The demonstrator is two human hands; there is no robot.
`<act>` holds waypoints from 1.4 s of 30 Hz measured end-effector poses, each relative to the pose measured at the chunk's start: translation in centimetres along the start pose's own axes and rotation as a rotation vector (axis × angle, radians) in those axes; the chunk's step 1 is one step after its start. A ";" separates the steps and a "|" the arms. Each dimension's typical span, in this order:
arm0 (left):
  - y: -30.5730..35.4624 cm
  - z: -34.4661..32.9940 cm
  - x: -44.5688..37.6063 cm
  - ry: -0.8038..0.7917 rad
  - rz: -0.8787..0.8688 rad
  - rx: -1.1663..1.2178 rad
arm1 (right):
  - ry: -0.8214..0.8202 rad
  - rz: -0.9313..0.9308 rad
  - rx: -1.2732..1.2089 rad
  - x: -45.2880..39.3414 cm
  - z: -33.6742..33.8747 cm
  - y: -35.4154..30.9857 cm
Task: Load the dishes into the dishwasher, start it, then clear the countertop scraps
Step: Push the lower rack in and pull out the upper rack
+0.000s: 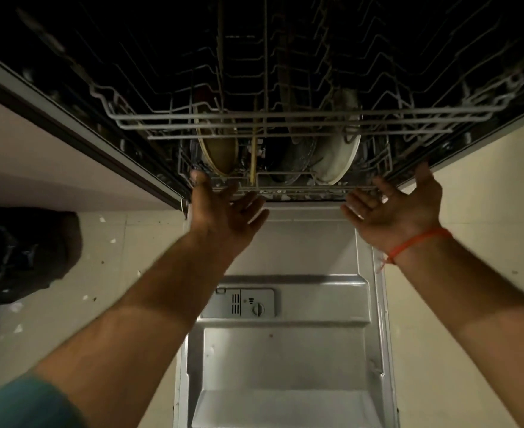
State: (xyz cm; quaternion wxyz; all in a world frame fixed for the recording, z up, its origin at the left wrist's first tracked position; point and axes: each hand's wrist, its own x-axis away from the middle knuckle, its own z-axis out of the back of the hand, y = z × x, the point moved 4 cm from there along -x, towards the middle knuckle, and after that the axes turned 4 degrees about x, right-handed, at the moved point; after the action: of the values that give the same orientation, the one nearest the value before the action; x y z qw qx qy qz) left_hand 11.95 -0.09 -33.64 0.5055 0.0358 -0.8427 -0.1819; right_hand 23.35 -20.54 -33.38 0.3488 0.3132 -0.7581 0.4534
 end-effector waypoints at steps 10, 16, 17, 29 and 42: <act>2.5 -5.5 11.4 -0.118 -0.481 -0.654 | -0.091 0.236 0.408 11.3 -5.2 -2.8; 5.8 -7.0 10.8 -0.124 -1.185 -1.623 | -0.070 1.150 1.313 11.8 -7.0 -5.9; 6.2 -6.7 10.1 -0.074 -1.230 -1.766 | -0.063 1.238 1.439 11.2 -6.9 -6.0; 6.5 -5.3 7.9 0.124 -1.146 -2.114 | 0.114 1.020 2.158 7.6 -5.6 -6.5; -0.2 3.1 13.4 0.156 -1.116 -2.094 | 0.103 0.994 2.347 13.7 2.1 -0.7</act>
State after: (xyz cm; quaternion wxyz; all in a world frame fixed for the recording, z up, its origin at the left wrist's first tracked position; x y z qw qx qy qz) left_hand 2.73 -2.77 -23.74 0.1898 -0.0217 -0.1191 -0.9743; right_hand 15.73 -24.90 -22.60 -0.3141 0.0979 0.0751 0.9414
